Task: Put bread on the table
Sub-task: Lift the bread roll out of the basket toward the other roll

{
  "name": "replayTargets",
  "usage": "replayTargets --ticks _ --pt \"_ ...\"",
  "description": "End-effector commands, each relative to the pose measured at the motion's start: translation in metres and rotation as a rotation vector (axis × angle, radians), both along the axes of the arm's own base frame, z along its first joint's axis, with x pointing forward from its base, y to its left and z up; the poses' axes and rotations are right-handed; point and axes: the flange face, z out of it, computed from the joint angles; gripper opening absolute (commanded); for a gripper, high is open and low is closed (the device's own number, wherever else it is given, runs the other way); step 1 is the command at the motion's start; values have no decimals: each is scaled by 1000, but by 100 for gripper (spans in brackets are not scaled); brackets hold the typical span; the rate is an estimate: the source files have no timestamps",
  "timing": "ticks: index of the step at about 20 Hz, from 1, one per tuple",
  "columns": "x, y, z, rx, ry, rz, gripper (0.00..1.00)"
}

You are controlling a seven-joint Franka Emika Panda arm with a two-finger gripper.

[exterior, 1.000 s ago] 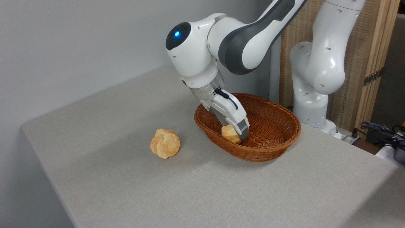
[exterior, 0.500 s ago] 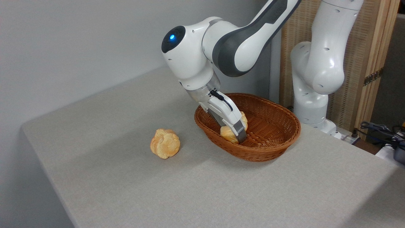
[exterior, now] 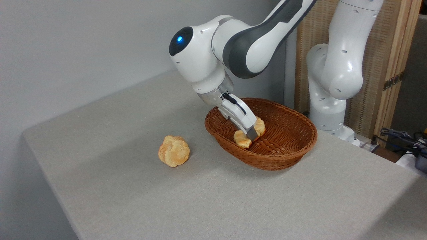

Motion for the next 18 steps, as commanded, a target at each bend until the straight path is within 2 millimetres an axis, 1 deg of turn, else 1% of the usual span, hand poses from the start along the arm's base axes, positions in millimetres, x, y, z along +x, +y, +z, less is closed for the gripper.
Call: replayTargets --ticks 1,2,4,6,8,9,10,11,13,14,15,16,17,18 --pt "-4 4 32 -9 44 -51 23" --pt "-3 4 43 -19 45 -51 24" --pt "4 3 70 -38 20 -44 26" --pt "19 2 98 -75 -52 -24 29" --pt "37 3 118 -96 -145 -14 30" --pt "48 2 122 -100 -196 -13 30" --pt "64 0 120 -100 -266 -8 30" --pt "75 1 118 -99 -312 5 30" --pt "91 -1 117 -96 -369 8 35" --pt "102 -2 110 -87 -395 10 42" --pt "109 0 101 -79 -401 13 55" --pt "116 -2 88 -63 -394 12 85" --pt "125 -4 74 -45 -404 14 100" --pt "129 -5 70 -39 -417 13 100"
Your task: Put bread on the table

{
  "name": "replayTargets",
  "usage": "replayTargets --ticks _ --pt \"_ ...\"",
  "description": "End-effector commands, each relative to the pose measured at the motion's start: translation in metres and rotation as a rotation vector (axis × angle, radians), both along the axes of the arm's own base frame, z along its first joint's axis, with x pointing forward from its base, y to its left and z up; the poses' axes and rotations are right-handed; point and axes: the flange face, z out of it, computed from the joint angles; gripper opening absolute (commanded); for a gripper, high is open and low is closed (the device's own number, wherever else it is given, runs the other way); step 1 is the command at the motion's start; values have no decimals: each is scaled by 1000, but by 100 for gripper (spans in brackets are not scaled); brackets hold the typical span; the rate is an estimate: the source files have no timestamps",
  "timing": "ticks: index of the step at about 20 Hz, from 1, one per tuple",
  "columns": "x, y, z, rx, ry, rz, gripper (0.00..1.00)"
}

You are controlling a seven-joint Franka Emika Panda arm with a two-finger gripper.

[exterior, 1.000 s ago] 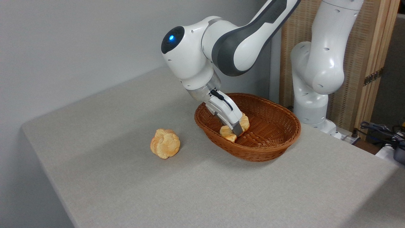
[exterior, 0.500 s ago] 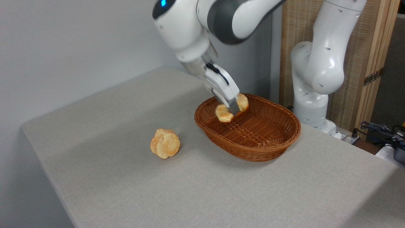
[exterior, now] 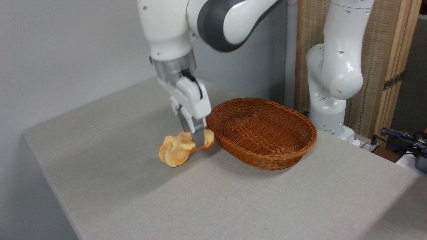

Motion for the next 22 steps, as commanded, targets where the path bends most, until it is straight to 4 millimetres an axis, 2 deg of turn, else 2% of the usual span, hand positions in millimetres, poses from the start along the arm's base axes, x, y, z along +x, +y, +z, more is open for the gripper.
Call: replayTargets --ticks 1,10,12,16,19,22 --pt "21 -1 -16 13 -16 -3 100" --pt "22 -3 -21 18 -5 -2 100" --pt "28 -4 0 9 -44 11 100" --pt "41 -8 69 -38 -131 73 100" --pt "38 -7 84 -24 -113 110 100" --pt "35 0 82 -13 -71 175 100"
